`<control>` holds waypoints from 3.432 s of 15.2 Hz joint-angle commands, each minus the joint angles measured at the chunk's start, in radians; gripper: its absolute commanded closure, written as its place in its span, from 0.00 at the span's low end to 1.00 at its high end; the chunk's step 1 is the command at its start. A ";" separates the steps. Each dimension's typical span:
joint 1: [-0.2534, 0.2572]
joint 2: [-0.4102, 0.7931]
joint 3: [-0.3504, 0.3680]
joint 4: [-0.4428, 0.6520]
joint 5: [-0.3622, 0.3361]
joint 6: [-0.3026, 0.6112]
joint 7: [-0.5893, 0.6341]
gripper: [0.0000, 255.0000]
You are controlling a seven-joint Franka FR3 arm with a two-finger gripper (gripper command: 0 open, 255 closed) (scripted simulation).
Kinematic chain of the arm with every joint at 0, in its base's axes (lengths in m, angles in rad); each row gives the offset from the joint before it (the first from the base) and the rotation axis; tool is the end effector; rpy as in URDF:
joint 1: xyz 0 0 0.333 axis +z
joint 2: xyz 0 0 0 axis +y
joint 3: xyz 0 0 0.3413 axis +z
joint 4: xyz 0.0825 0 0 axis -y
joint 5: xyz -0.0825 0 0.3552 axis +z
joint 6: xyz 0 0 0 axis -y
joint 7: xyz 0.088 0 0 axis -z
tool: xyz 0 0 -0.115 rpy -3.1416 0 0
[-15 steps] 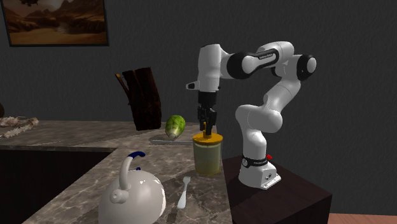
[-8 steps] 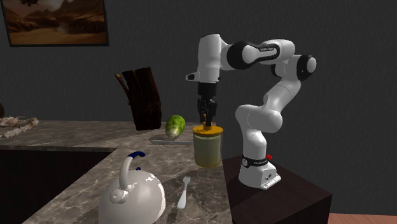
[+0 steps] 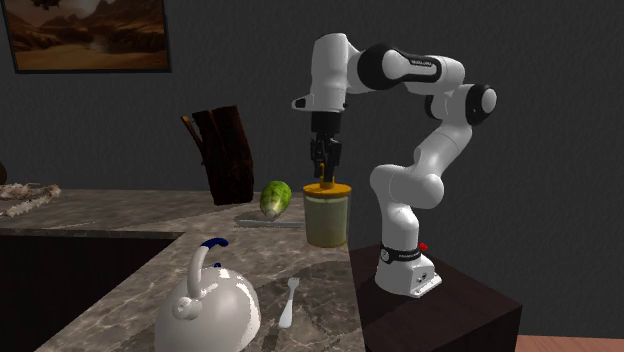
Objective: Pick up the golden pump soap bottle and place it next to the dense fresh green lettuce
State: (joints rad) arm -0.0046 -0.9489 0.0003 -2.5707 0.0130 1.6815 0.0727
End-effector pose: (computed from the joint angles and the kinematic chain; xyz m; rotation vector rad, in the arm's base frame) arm 0.2243 0.0004 0.5536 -3.1231 0.1221 -0.0926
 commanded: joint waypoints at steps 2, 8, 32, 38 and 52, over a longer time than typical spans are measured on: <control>-0.001 0.010 -0.002 0.046 -0.002 -0.036 -0.002 1.00; -0.001 0.035 -0.002 0.140 -0.002 -0.105 -0.001 1.00; 0.000 0.190 -0.003 0.570 -0.002 -0.380 0.003 1.00; -0.006 0.195 -0.045 0.619 -0.029 -0.424 -0.044 1.00; -0.041 0.131 -0.355 0.595 -0.252 -0.427 -0.377 1.00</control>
State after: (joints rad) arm -0.0437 -0.8171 -0.3306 -1.9753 -0.2216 1.2487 -0.2784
